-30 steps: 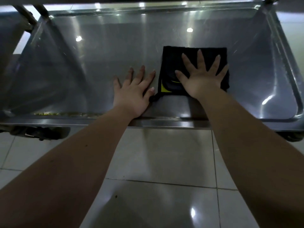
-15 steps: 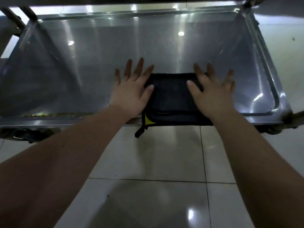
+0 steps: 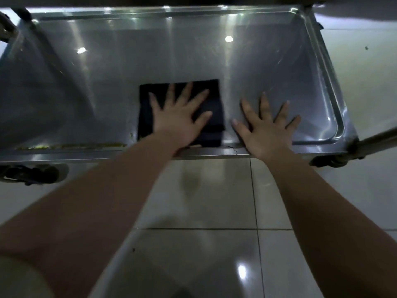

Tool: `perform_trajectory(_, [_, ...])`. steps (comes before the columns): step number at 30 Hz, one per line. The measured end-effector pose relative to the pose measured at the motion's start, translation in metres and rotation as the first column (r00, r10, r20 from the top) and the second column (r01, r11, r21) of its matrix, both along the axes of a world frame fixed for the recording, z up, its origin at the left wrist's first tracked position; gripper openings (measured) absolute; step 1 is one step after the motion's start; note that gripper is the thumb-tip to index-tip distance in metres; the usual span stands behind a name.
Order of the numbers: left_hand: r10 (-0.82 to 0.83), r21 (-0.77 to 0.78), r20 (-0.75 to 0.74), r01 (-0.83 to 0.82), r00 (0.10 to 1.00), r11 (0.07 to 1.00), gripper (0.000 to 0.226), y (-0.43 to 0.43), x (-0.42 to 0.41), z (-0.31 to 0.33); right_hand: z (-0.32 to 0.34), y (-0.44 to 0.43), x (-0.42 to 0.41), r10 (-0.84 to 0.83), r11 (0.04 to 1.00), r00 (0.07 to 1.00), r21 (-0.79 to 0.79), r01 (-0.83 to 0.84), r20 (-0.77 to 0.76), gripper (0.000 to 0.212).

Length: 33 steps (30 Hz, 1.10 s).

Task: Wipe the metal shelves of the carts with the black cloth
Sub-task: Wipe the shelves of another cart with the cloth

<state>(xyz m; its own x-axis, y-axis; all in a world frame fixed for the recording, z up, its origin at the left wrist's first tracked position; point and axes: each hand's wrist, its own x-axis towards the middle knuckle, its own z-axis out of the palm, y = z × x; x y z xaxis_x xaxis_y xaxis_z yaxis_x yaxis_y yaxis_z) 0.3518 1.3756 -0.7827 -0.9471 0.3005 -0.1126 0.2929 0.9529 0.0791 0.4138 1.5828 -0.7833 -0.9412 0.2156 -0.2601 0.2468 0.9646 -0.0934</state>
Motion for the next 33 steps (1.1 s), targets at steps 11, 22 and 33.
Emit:
perform_trajectory(11, [0.018,-0.076,0.093,-0.011,0.996,0.997,0.064,-0.106,-0.007,0.009,0.007,-0.01,-0.006,-0.078,0.996,0.992,0.04,0.075,0.099,0.065])
perform_trajectory(22, [-0.024,-0.033,0.083,0.027,0.996,0.999,0.074,-0.105,0.022,0.006,0.0,-0.138,-0.033,0.138,0.987,0.987,-0.072,-0.144,-0.081,0.059])
perform_trajectory(33, [0.167,-0.065,0.154,-0.159,0.974,0.985,0.071,-0.164,-0.06,0.017,-0.003,-0.143,-0.045,0.219,0.973,0.976,0.071,-0.218,0.004,0.07])
